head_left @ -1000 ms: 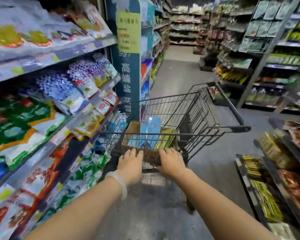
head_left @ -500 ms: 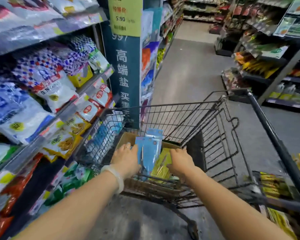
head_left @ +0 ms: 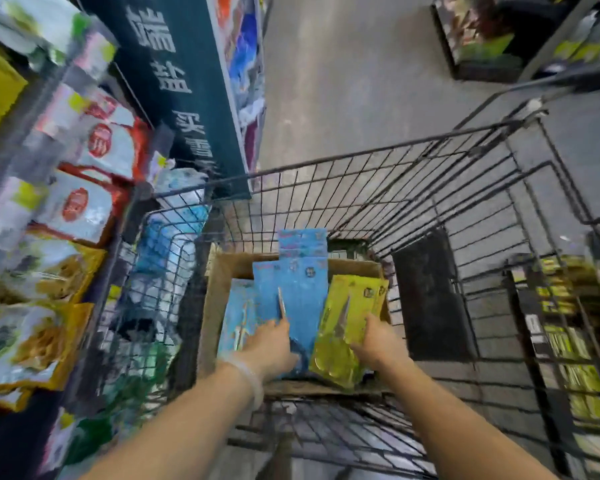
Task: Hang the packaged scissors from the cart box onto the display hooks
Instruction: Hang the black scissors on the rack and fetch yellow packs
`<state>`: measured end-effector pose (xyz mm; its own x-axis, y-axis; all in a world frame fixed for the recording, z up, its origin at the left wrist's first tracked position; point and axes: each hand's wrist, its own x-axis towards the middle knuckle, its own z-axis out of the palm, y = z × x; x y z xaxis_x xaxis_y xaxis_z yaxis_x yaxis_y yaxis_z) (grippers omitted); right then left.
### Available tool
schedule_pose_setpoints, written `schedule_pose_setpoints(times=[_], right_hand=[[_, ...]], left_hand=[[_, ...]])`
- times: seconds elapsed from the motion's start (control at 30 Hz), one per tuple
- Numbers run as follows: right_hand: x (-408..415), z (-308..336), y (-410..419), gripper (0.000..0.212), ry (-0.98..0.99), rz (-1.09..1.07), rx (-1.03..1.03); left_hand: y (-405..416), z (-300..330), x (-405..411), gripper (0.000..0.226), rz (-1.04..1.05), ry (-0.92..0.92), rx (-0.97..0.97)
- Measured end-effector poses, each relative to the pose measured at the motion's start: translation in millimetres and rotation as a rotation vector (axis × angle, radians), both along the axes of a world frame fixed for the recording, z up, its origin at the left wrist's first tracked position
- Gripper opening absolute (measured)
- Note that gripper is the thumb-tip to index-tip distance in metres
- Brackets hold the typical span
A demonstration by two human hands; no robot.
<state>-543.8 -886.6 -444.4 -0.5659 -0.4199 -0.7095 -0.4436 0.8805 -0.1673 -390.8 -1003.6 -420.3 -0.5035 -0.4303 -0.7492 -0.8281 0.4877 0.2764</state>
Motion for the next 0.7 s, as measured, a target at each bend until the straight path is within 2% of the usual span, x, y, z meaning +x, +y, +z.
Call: schedule_pose_setpoints(times=[0.1,0.27,0.5,0.57,0.67,0.7], right_hand=[[-1.1,-20.1,0.0,0.064,-0.012,-0.204,-0.002],[-3.7,-39.4,6.0,0.05,-0.055,-0.284,-0.009],[-7.5,-48.8,1.6,0.044,-0.147,-0.418,-0.005],[-8.2,-48.9,0.4,0.037,-0.169,-0.454,-0.021],[-5.9,-39.4,4.0,0.01,-0.19,-0.572,-0.158],[-6.7,-36.2,7.3,0.015,-0.211,-0.619,-0.221]], left_hand=[[-2.4,-21.9,-4.0,0.048,0.01,-0.022,0.103],[5.1,-43.1,-10.3,0.052,0.008,-0.068,0.204],[6.8,-47.6,-16.5,0.051,0.014,-0.062,0.204],[5.9,-48.3,-15.2,0.05,0.056,-0.049,0.221],[4.0,-45.5,-15.3,0.048,0.123,-0.026,0.247],[3.5,-44.1,-16.8,0.047,0.154,-0.011,0.251]])
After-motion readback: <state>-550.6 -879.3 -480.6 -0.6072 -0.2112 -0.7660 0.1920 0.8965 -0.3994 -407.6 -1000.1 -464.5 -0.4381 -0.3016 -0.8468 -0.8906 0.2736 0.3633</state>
